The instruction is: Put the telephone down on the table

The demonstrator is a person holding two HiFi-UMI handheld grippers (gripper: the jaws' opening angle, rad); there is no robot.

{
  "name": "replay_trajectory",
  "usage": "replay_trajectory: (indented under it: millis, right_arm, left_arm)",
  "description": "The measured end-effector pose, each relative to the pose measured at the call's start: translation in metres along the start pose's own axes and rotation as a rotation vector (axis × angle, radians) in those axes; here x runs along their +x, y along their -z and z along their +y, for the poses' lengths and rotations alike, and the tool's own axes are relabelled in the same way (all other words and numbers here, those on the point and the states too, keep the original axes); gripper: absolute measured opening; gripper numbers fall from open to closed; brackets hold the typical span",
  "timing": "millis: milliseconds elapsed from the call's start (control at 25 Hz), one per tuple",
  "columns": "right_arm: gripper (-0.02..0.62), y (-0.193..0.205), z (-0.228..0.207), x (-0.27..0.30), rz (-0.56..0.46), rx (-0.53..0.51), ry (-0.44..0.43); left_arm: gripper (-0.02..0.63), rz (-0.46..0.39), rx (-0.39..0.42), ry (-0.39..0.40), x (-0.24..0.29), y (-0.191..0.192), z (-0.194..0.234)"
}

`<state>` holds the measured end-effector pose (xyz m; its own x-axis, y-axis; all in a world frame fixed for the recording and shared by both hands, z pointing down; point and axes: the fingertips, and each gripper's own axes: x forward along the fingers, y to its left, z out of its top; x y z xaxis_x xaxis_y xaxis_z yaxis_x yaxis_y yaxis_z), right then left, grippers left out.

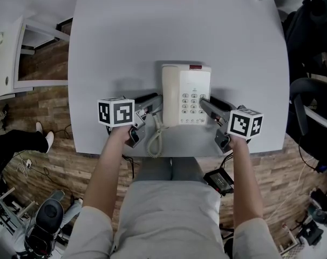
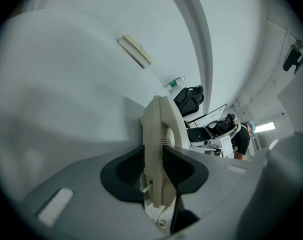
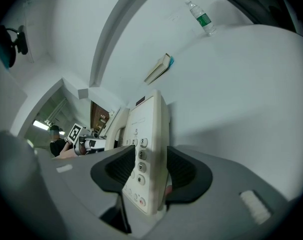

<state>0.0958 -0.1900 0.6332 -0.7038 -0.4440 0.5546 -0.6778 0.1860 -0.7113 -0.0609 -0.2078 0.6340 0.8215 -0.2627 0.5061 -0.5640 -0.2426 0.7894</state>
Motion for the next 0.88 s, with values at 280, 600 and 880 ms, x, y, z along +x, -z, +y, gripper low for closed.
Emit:
replay_trajectory:
  millis: [280, 600, 880]
  right_arm:
    - [0.189, 0.001, -0.004, -0.008, -0.003, -0.023, 0.031]
    - [0.079, -0.003, -0.001, -0.021, -0.029, -0.079, 0.078]
    - [0.007, 0.005, 0.019, -0.030, -0.016, -0.162, 0.095]
  left_arm:
    - [0.109, 0.003, 0.083, -0.053, -0.010, 0.001, 0.001]
    - [0.061, -0.035, 0.141, -0.069, -0.023, 0.000, -0.013]
    - [0.015, -0.028, 0.223, -0.104, -0.031, 0.008, -0.033]
